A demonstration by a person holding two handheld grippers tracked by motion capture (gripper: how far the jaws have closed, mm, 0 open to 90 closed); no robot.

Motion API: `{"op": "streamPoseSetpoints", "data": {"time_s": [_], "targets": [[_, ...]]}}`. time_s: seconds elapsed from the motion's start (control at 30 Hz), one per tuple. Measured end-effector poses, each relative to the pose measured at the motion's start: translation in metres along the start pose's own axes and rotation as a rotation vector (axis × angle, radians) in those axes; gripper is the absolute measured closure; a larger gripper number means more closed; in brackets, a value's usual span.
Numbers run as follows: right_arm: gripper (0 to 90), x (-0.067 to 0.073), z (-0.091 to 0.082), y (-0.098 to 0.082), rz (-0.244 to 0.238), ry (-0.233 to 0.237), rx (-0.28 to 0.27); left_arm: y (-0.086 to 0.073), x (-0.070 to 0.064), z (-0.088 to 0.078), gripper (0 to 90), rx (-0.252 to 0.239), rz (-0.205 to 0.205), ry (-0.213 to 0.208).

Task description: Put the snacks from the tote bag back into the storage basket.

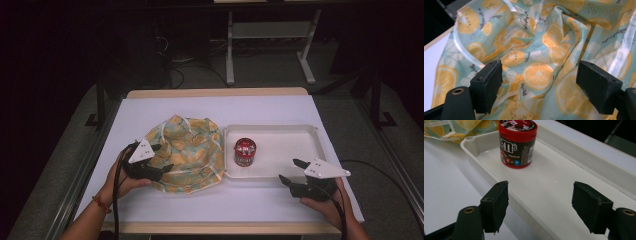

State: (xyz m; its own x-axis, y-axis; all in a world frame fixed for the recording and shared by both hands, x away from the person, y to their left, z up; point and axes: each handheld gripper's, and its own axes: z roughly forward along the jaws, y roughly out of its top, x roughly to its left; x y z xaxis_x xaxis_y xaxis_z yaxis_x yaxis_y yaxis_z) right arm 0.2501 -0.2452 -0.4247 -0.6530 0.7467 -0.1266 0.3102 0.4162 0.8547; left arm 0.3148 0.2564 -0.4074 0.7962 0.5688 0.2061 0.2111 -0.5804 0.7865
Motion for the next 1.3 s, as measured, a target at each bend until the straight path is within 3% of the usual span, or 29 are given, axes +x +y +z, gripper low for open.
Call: {"op": "streamPoseSetpoints", "data": {"time_s": [0.13,0.57,0.77,0.97,1.27,1.3], "targets": [[28.8,0.001,0.000,0.001,-0.004,0.003,0.000,-0.003,0.000,-0.005,20.0,-0.020,-0.013,-0.008],[28.8,0.002,-0.001,0.002,-0.006,0.000,-0.009,-0.023,-0.002,-0.019,18.3,-0.045,-0.053,0.033],[28.8,0.002,-0.001,0.002,-0.006,0.002,-0.007,-0.033,-0.001,-0.030,17.6,-0.098,-0.090,0.071],[28.7,0.002,0.000,0.002,-0.007,0.006,-0.005,-0.041,-0.002,-0.036,17.6,-0.119,-0.130,0.077],[29.0,0.001,0.004,0.007,-0.014,0.016,-0.029,-0.055,-0.002,-0.043,17.2,-0.105,-0.161,0.111],[29.0,0.001,0.005,0.008,-0.020,0.018,-0.035,-0.058,-0.003,-0.045,16.1,-0.097,-0.174,0.130]]}}
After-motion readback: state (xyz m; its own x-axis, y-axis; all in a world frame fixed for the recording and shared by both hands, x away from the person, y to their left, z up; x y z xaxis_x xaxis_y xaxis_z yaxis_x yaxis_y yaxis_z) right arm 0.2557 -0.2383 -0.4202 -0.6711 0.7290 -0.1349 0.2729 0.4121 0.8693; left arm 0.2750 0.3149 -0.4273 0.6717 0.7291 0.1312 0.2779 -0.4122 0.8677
